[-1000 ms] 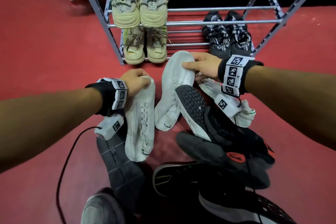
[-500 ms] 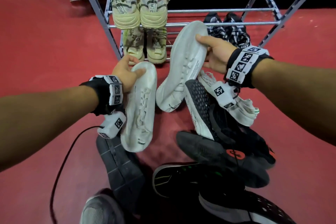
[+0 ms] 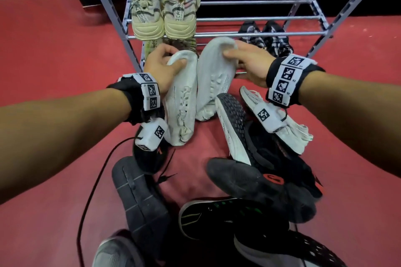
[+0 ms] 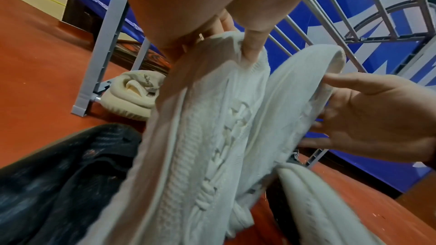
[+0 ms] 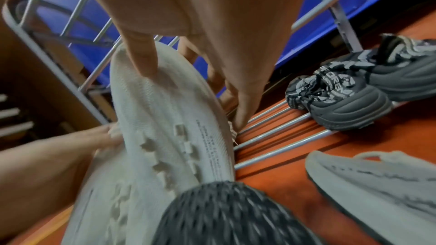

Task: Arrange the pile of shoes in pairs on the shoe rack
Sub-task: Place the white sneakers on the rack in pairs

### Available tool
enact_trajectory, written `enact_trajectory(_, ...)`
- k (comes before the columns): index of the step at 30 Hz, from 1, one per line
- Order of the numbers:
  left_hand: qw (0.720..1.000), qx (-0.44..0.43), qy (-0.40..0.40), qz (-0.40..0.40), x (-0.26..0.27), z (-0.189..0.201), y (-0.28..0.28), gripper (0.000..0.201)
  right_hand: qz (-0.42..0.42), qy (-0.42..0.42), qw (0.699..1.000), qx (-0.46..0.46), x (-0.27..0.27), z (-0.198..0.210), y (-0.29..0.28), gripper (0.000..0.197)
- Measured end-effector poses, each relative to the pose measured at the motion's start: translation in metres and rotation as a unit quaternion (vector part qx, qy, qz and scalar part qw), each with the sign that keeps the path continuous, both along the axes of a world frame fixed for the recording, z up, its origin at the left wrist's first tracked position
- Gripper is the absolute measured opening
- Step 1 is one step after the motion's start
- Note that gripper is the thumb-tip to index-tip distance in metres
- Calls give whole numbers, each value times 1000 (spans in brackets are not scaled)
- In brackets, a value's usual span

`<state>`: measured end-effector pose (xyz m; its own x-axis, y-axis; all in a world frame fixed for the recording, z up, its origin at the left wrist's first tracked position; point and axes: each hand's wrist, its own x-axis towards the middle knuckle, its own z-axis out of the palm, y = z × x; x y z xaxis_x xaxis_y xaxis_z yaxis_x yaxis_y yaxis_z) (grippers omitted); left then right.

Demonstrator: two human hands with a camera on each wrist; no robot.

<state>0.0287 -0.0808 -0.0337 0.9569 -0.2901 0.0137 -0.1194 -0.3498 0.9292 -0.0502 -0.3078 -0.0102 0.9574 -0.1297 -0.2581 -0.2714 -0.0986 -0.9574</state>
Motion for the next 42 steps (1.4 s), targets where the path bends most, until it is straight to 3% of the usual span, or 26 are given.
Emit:
enact_trajectory(2,1000,-3,9,-4,-1,-5,2,18,8,-14,999,-51,0,-7,-1,28)
enact_trajectory(5,1000,17,8,-3,-5,-6,2,22,-1,-9,999,-42,1,-15,-1,32)
enact_trajectory(13,983,138,69,-99,-40,-28,27,94,-39,92,988,-116,-4,-43,0,62)
enact_trajectory(16,978,184,54,-86,-49,-36,33,93,-78,100,985,-116,-4,-50,6,43)
enact_trajectory(19,976,200,21,-78,-51,-32,31,79,-71,37,983,-166,0,-46,3,34)
enact_trajectory(22,986,157,4,-48,-39,-20,25,71,-60,-15,985,-162,-2,-30,-8,32)
enact_trajectory(27,998,51,20,-6,-7,10,-3,74,-136,-54,979,-140,-1,-12,-44,63)
enact_trajectory(33,997,11,17,-68,-3,27,-57,83,-306,-96,940,-116,9,4,-74,57)
enact_trajectory(37,998,-45,19,-37,-1,39,-85,76,-356,-71,931,-37,23,9,-90,41)
enact_trajectory(40,993,-90,73,-11,16,44,-96,69,-387,-56,920,21,35,11,-98,33)
enact_trajectory(42,985,-128,113,4,37,31,-102,77,-400,-57,911,76,40,11,-101,32)
